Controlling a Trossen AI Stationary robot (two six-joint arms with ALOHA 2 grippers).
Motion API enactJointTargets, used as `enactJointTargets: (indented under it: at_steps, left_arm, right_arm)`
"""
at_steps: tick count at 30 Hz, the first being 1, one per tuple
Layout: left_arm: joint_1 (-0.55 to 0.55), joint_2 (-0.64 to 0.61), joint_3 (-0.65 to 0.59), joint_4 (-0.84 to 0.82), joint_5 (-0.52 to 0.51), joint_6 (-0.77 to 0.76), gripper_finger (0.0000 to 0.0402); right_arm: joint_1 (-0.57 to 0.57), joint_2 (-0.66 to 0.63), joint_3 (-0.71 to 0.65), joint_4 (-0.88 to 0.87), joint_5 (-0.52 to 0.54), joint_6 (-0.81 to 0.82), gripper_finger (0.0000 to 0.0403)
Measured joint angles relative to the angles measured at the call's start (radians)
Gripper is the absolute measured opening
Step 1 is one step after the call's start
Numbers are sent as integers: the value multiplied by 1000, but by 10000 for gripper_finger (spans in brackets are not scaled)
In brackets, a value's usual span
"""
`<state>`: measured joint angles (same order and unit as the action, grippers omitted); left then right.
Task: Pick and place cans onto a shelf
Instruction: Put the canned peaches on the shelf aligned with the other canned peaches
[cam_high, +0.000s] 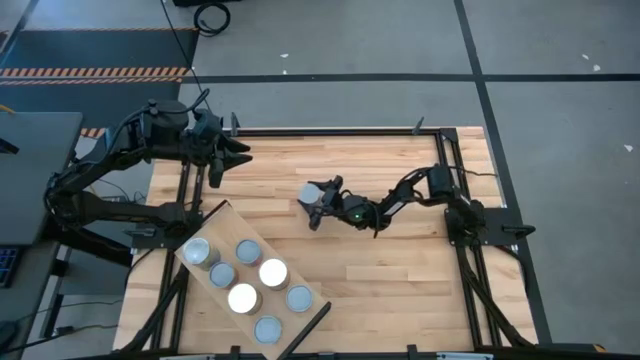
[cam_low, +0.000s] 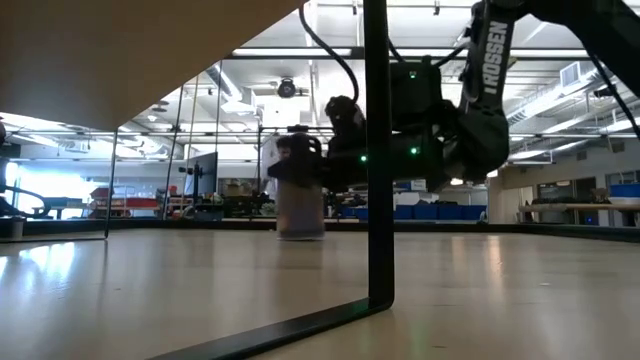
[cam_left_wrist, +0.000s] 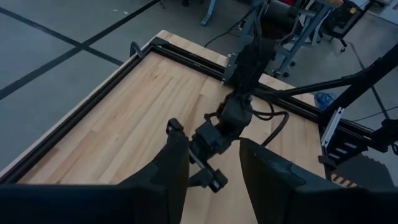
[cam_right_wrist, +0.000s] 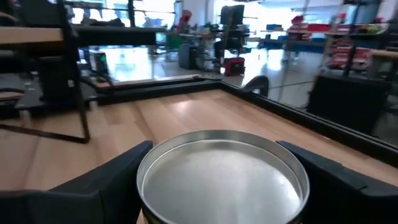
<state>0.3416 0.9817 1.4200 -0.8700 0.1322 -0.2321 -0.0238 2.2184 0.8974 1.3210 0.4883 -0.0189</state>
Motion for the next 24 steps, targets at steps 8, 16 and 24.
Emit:
enactJointTargets:
  at_steps: [8, 16, 24]
  left_arm:
    - [0, 0, 0, -28, -1, 25, 149]
    - [0, 0, 0, -51, -1, 35, 149]
    - [0, 0, 0, -57, -34, 85, 149]
  right_arm:
    - [-25, -11, 34, -42, -114, 77, 364]
    - [-43, -31, 56, -66, -189, 105, 398]
    - [-51, -269, 57, -360, -199, 71, 386]
